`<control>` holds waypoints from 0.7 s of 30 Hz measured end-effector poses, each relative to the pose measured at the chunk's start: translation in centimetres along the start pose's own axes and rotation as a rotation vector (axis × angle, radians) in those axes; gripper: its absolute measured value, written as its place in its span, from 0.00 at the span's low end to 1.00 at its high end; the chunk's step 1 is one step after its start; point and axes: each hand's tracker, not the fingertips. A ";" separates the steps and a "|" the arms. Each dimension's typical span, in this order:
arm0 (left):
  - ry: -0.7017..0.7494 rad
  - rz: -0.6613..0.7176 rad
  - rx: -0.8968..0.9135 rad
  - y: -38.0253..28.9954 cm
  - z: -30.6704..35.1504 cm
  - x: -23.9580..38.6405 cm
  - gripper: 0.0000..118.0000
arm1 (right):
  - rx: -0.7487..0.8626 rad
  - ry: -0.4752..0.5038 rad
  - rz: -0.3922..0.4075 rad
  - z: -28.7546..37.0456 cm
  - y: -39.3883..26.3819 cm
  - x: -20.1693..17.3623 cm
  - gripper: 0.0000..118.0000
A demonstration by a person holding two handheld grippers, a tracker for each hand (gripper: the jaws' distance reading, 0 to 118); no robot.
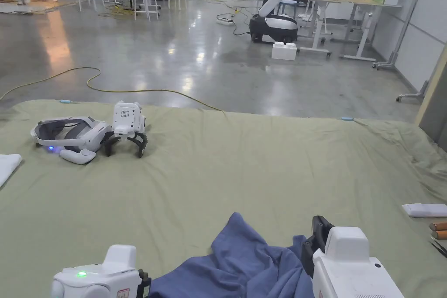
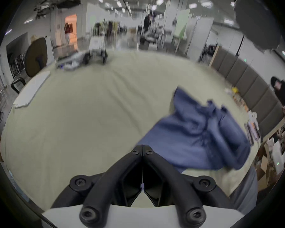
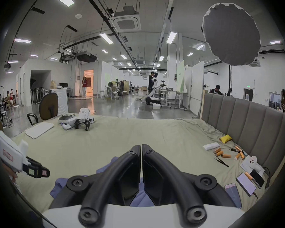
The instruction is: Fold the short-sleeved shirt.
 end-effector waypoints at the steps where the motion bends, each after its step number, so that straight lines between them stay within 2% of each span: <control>1: 0.012 0.009 -0.025 -0.3 -0.8 -0.2 0.04 | -0.009 -0.007 0.001 0.0 -0.3 0.3 0.01; 2: 0.029 0.016 -0.050 -0.5 -1.4 -0.3 0.18 | -0.018 -0.010 0.001 0.0 -0.5 0.5 0.01; 4: 0.022 0.039 -0.089 -1.2 -2.6 -0.5 0.53 | -0.031 -0.019 0.000 -0.1 -1.0 0.9 0.01; 5: 0.030 0.051 -0.106 -1.4 -3.2 -0.5 0.65 | -0.040 -0.025 0.000 -0.1 -1.2 1.1 0.01; 6: 0.060 0.058 -0.142 -1.7 -3.8 -0.4 0.70 | -0.046 -0.030 -0.001 -0.1 -1.5 1.2 0.01; 8: 0.130 0.047 -0.180 -2.4 -4.5 0.0 0.70 | -0.056 -0.037 -0.003 -0.2 -1.7 1.5 0.01; 12: 0.168 0.000 -0.189 -3.9 -5.9 1.0 0.67 | -0.071 -0.043 -0.010 -0.4 -2.3 1.9 0.01; 14: 0.192 -0.021 -0.176 -4.0 -5.7 1.8 0.59 | -0.079 -0.046 -0.009 -0.4 -2.6 2.0 0.01; 16: 0.192 -0.049 -0.170 -4.1 -5.5 2.6 0.55 | -0.089 -0.052 -0.011 -0.6 -3.0 2.3 0.01; 19: 0.166 -0.110 -0.148 -4.1 -5.5 3.9 0.25 | -0.110 -0.061 -0.005 -1.4 -3.5 3.0 0.01; 20: 0.157 -0.110 -0.134 -4.2 -5.5 4.1 0.06 | -0.124 -0.069 -0.003 -1.8 -3.7 3.4 0.01; 21: 0.128 -0.094 -0.118 -4.3 -5.4 4.0 0.00 | -0.142 -0.077 -0.006 -2.5 -3.9 4.2 0.01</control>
